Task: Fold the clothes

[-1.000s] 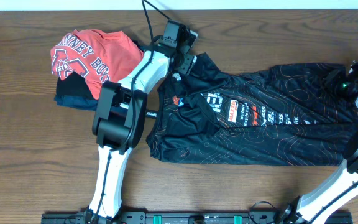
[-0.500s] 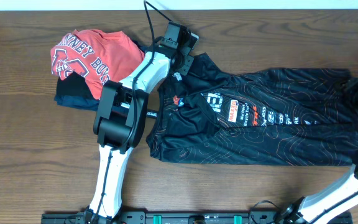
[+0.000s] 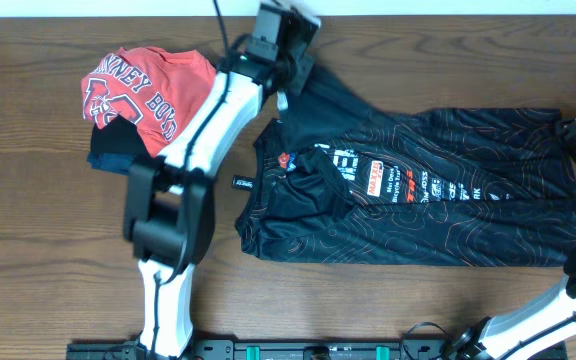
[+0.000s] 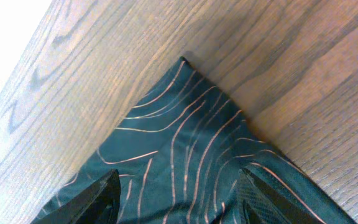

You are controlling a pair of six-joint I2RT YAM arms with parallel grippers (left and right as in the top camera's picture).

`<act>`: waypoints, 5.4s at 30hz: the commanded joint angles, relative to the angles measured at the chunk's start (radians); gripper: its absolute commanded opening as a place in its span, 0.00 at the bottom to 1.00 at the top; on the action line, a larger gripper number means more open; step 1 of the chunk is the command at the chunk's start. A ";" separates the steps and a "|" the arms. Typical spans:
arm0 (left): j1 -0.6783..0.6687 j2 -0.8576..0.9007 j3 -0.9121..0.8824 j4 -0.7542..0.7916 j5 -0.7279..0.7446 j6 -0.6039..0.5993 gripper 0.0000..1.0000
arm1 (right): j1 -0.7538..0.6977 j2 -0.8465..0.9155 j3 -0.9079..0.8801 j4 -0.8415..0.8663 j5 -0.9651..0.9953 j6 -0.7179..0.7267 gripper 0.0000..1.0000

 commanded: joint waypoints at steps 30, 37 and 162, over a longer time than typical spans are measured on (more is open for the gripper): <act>-0.063 -0.207 0.006 -0.107 0.010 0.002 0.06 | 0.121 0.318 0.297 0.001 0.241 -0.041 0.59; -0.071 -0.207 0.006 -0.115 0.009 0.002 0.06 | 0.153 0.362 0.297 0.003 0.242 -0.041 0.43; -0.174 -0.278 0.005 -0.689 0.100 0.001 0.06 | 0.029 -0.030 0.298 -0.320 0.288 -0.085 0.01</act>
